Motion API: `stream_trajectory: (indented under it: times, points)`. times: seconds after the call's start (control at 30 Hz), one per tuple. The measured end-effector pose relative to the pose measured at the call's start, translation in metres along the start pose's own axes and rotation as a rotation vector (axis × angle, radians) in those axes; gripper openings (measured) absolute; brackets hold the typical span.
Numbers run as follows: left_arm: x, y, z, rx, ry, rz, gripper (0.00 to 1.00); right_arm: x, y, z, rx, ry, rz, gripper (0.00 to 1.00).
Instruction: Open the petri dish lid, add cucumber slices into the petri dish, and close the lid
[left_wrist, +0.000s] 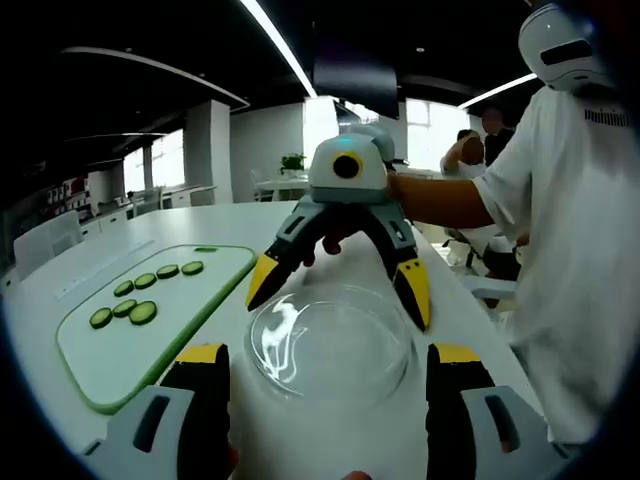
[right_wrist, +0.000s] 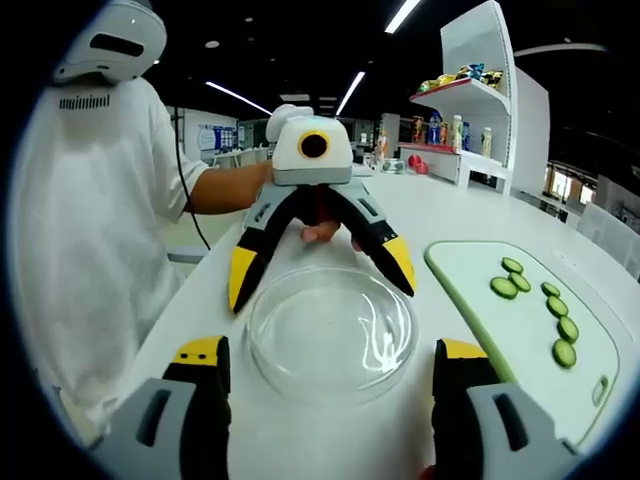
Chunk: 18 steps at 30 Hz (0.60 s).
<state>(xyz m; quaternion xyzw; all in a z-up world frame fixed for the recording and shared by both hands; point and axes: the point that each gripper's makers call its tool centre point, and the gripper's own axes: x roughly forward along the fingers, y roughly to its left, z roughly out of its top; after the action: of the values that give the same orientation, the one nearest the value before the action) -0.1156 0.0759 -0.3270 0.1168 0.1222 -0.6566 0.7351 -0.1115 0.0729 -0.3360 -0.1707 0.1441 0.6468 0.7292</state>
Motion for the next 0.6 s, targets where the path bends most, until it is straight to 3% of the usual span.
stream_trajectory:
  times: [0.6]
  points:
    - [0.0046, -0.0002, -0.0018, 0.006, 0.009, -0.019, 0.8, 0.0042, 0.0021, 0.0025, -0.006, -0.007, 0.022, 0.76]
